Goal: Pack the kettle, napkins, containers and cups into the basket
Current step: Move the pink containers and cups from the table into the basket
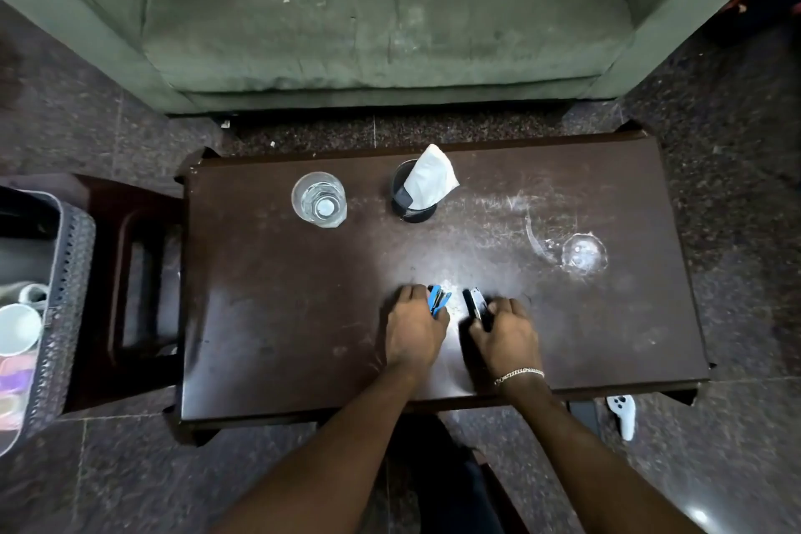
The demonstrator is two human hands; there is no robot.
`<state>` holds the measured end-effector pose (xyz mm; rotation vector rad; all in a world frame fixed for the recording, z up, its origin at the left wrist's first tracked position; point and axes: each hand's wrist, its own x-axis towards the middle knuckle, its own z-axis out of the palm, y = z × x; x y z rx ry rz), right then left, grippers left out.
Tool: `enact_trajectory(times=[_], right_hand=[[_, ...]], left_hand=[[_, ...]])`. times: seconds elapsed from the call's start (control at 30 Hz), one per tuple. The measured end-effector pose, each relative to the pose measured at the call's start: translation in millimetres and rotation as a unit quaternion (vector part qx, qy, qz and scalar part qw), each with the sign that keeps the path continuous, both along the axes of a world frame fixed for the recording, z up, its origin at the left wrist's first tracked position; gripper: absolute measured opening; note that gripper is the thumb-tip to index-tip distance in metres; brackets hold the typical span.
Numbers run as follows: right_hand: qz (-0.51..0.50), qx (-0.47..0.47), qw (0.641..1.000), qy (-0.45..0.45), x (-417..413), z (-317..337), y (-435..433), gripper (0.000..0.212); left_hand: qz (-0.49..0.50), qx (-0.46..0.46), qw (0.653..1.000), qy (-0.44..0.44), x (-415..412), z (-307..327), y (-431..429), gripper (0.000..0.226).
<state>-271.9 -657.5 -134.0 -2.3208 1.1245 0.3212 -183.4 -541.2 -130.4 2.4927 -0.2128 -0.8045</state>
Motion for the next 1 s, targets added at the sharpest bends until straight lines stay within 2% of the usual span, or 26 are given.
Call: enact_trajectory(times=[0.3,0.57,0.9,1.0], right_hand=[[0.081,-0.041,0.989,-0.119,68.0,41.9,44.1,0.027],[0.164,-0.028,0.964,-0.208,138.3,93.4,121.6,0.023],[0.282,0.003,0.923,-0.262,200.5,134.7,246.5,0.023],[0.310,0.007,0.910,-0.276,213.5,141.8,289.3,0.024]], left_hand=[[0.118,-0.069,0.988,-0.076,61.9,44.1,77.2,0.017],[0.210,-0.078,0.961,-0.163,96.7,86.4,164.0,0.019],[0.324,-0.101,0.910,-0.239,114.4,140.3,287.6,0.026],[0.347,-0.076,0.897,-0.261,117.9,152.8,329.2,0.027]])
